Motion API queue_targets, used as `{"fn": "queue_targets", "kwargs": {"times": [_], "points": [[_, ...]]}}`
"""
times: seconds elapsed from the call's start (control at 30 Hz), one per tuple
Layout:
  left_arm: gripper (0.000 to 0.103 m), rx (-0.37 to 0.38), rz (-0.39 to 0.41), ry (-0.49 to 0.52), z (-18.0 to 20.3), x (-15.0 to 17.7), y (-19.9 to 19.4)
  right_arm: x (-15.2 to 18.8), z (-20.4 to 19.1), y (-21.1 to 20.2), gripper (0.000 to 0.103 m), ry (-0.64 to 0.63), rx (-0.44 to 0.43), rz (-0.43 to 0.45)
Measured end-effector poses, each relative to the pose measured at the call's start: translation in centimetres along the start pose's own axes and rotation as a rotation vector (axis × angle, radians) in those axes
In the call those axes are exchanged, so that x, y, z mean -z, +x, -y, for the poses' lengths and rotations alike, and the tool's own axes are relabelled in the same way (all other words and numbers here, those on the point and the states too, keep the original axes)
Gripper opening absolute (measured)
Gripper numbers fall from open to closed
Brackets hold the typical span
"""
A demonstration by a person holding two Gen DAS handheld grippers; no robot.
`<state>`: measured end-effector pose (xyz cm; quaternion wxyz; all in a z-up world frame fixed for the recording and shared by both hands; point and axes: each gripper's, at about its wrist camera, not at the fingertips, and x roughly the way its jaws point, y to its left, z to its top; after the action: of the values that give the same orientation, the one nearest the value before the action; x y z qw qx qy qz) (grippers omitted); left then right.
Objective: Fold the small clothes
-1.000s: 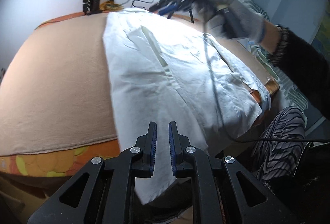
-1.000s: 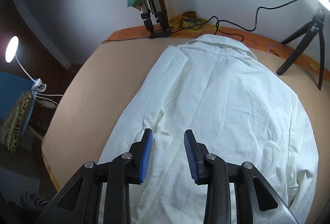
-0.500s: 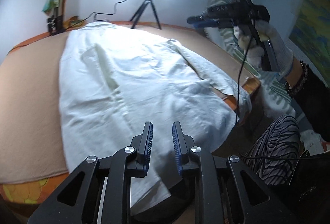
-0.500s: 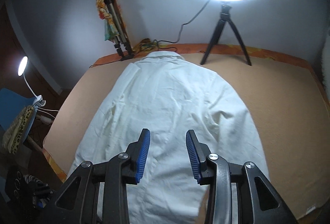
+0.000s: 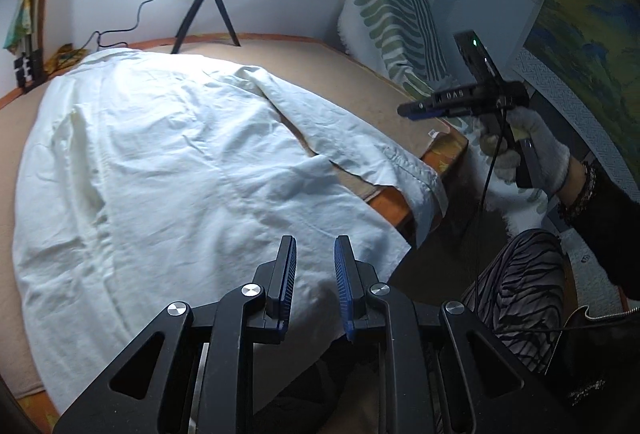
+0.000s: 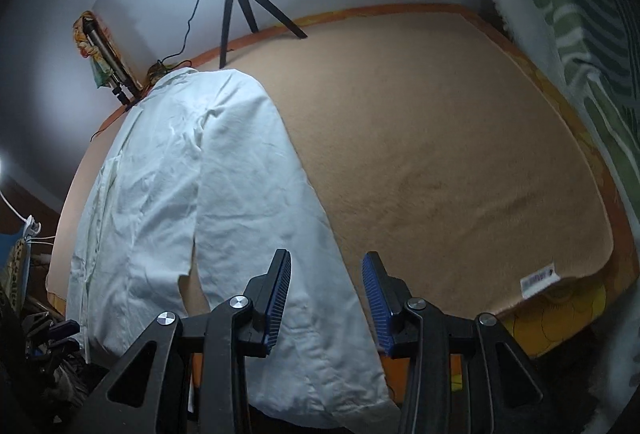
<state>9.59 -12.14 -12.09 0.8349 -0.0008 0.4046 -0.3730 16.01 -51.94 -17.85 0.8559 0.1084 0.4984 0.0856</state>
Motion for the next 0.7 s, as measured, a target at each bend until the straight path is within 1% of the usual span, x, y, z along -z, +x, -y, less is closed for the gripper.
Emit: {"fn": "queue_targets", "kwargs": {"times": [0.07, 0.13, 0.17, 0.3, 0.43, 0.47, 0.5, 0.67, 0.7], "points": [[0.018, 0.008, -0.012, -0.005, 0.2, -0.2, 0.6, 1.0, 1.1, 0.7, 0.04, 0.017, -0.036, -0.032], [0.028, 0.013, -0.022, -0.017, 0.4, -0.4, 1.1, 1.8, 1.5, 1.3, 0.04, 0.011, -0.037, -0.057], [0.029, 0.015, -0.024, -0.023, 0.4, -0.5, 1.3, 2.1, 1.7, 1.6, 0.04, 0.007, -0.035, -0.066], [0.029, 0.011, -0.026, -0.024, 0.8, -0.8, 1.6, 3.3, 2.5, 2.3, 0.041, 0.008, -0.071, -0.095], [0.029, 0.006, -0.024, -0.036, 0.9, -0.7, 1.7, 3.9, 2.7, 2.3, 0.039, -0.017, -0.063, -0.093], [0.029, 0.004, -0.024, -0.039, 0.8, -0.7, 1.7, 4.0, 2.7, 2.3, 0.037, -0.017, -0.063, -0.095], [0.029, 0.002, -0.024, -0.04, 0.8, -0.7, 1.7, 4.1, 2.7, 2.3, 0.029, -0.019, -0.07, -0.095], [0.029, -0.003, -0.012, -0.044, 0.8, -0.6, 1.4, 4.9, 1.9, 2.2, 0.001, -0.036, -0.097, -0.11], [0.029, -0.003, -0.008, -0.046, 0.8, -0.6, 1.3, 4.9, 1.8, 2.1, 0.0, -0.03, -0.098, -0.106]]}}
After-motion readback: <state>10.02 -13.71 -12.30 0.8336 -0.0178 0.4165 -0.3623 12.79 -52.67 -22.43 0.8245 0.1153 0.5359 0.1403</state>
